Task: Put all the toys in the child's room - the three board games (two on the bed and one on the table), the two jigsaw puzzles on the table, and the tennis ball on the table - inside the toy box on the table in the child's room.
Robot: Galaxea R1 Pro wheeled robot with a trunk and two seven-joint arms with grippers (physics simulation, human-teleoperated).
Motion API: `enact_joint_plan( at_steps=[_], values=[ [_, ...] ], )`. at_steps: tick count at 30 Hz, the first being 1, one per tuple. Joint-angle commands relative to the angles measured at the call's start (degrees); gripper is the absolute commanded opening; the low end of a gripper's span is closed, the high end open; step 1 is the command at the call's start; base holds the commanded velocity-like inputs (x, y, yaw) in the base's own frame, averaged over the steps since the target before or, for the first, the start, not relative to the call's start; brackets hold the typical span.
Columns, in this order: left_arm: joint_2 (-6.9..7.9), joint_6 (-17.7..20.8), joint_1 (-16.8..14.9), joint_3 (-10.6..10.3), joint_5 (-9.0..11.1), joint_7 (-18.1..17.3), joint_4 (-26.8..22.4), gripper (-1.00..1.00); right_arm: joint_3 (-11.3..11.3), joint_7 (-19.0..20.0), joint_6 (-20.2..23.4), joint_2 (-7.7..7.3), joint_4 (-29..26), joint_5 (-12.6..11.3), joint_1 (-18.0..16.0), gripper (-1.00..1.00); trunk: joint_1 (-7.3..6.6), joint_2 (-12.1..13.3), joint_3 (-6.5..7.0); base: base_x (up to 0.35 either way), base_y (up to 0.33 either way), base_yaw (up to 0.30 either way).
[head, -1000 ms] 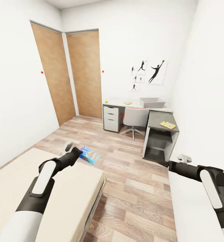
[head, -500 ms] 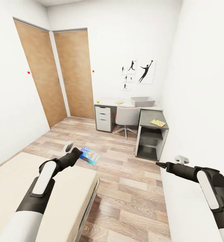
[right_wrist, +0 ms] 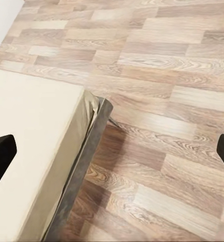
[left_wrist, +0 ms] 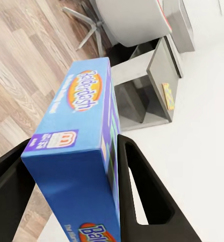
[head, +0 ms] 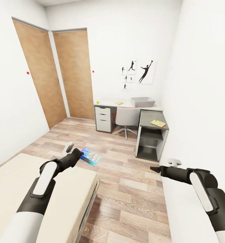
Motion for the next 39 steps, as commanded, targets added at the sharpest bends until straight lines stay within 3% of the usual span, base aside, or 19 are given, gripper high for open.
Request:
enact_joint_plan(
  at_steps=[1, 5, 6, 12, 22, 39],
  values=[
    [-0.04, 0.16, -0.1, -0.05, 0.58, 0.55, 0.07, -1.0, 0.59, 0.55, 0.22, 0.04, 0.04, 0.5, -0.06, 1.0, 0.04, -0.13, -0.13, 0.0, 0.0, -0.072],
    [-0.39, 0.16, -0.65, -0.45, 0.39, 0.62, 2.37, -1.0, 2.82, 0.35, 0.09, 0.86, 1.7, 0.53, -0.1, 1.0, 0.04, -0.13, -0.13, 0.0, 0.0, -0.047],
    [-0.65, -0.11, -2.65, -1.95, 0.27, 0.64, 6.83, -1.0, 4.59, -0.76, -1.55, 3.01, 6.01, 0.98, -0.36, 1.0, 0.04, -0.13, -0.13, 0.0, 0.0, -0.013],
    [-1.39, -0.59, -5.37, -6.1, 0.17, 0.66, 12.29, -1.0, 5.7, -3.39, -6.09, 5.03, 9.84, 3.0, -0.61, 1.0, 0.04, -0.13, -0.13, 0.0, 0.0, -0.007],
    [-2.66, -0.78, -7.03, -8.58, 0.02, 0.66, 14.73, -1.0, 6.23, -4.45, -7.83, 5.73, 11.09, 3.87, -0.72, 1.0, 0.04, -0.13, -0.13, 0.0, 0.0, -0.001],
    [-2.57, -0.81, -7.33, -9.14, 0.01, 0.58, 15.09, -1.0, 7.59, -4.61, -8.41, 6.04, 11.45, 3.94, -0.65, 1.0, 0.04, -0.13, -0.13, 0.0, 0.0, -0.003]
  ],
)
